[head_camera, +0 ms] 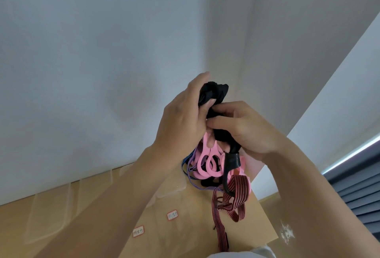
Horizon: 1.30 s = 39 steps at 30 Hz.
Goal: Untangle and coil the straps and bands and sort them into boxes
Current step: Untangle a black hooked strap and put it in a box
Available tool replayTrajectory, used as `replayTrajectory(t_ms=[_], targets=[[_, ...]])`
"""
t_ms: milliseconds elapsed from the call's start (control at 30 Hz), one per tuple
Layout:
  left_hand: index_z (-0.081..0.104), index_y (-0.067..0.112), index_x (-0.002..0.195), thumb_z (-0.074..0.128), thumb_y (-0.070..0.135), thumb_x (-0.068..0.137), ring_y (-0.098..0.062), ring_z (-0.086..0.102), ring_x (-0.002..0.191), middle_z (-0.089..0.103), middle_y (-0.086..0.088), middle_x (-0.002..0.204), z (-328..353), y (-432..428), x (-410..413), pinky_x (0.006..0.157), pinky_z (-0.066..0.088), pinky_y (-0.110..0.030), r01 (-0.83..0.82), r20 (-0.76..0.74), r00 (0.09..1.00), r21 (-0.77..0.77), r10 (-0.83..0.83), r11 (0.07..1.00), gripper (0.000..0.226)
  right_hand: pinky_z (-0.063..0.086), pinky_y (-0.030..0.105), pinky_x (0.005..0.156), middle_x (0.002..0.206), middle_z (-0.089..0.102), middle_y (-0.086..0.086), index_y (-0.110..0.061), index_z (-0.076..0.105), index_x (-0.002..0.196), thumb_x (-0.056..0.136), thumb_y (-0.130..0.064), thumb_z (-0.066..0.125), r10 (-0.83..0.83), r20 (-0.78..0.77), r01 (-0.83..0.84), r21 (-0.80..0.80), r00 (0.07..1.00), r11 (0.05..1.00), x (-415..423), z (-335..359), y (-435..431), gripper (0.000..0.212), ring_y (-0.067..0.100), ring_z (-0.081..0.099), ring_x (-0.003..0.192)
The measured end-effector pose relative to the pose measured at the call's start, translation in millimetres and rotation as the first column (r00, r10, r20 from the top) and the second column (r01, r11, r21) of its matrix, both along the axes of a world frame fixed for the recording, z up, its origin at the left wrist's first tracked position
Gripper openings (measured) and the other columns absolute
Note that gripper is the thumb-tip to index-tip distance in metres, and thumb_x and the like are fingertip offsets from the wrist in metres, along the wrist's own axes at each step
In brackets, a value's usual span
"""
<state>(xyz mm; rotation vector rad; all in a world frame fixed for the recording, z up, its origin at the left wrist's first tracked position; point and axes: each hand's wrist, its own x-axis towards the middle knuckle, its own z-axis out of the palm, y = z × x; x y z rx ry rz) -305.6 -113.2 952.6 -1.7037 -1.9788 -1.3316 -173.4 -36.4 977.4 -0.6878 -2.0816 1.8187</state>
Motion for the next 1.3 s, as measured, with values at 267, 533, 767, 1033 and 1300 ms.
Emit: replayTrajectory(t_ms=[267,533,767,1033,1300], targets=[[0.050,0.012,0.132,0.046,0.025,0.100,-0.025,0.064,0.094,0.068,-0.008,0.116,4.8,-3.6,-3.3,0.072,0.047,-0.029,0.004,-0.139,0.990,-0.097,-0.018,0.995,0.034,0.054,0.039,0.071,0.079,0.064,0.014,0.008,0.059,0.096,0.077,0.005,0.075,0.158,0.077,-0.167,0.137,0.984,0.976,10.6,-1.8,11.4,0.025,0.025,0.067,0.076],[0.037,0.012,0.152,0.055,0.011,0.101,-0.030,0.061,0.109,0.056,-0.010,0.138,12.9,-11.6,-10.5,0.084,0.048,-0.038,0.031,-0.087,0.994,-0.352,-0.065,0.935,0.054,0.053,0.028,0.064,0.087,0.069,0.010,-0.002,0.058,0.110,0.093,0.004,0.064,0.121,-0.029,-0.120,0.044,0.992,0.992,8.1,-16.8,7.5,0.019,0.024,0.064,0.070],[0.024,0.020,0.155,0.056,0.001,0.087,-0.005,0.035,0.066,0.035,0.000,0.109,11.4,-15.2,-2.8,0.053,0.024,-0.019,0.023,-0.189,0.973,-0.494,-0.133,0.869,0.078,0.041,0.025,0.051,0.065,0.057,0.010,0.007,0.057,0.099,0.104,-0.005,0.051,0.100,-0.025,-0.101,-0.014,0.995,0.995,6.8,-26.1,7.1,0.014,0.021,0.043,0.051],[0.026,0.023,0.143,0.065,0.002,0.085,-0.015,0.031,0.065,0.043,-0.010,0.108,3.4,-14.9,-11.8,0.051,0.020,-0.021,0.027,-0.266,0.948,-0.475,-0.173,0.879,0.073,0.034,0.021,0.042,0.063,0.050,0.010,0.003,0.058,0.095,0.105,-0.013,0.051,0.046,-0.029,-0.049,-0.128,0.999,0.991,9.9,-30.2,5.4,0.020,0.018,0.035,0.046],[0.034,0.011,0.146,0.051,0.006,0.089,-0.019,0.044,0.084,0.046,-0.010,0.120,4.0,-19.5,-15.7,0.064,0.035,-0.022,0.148,-0.110,0.966,-0.514,-0.236,0.845,0.060,0.028,0.023,0.040,0.062,0.044,0.014,0.013,0.055,0.102,0.098,-0.030,0.063,0.047,0.033,-0.044,-0.076,0.998,0.996,8.1,-29.6,-2.5,0.044,0.027,0.031,0.054]])
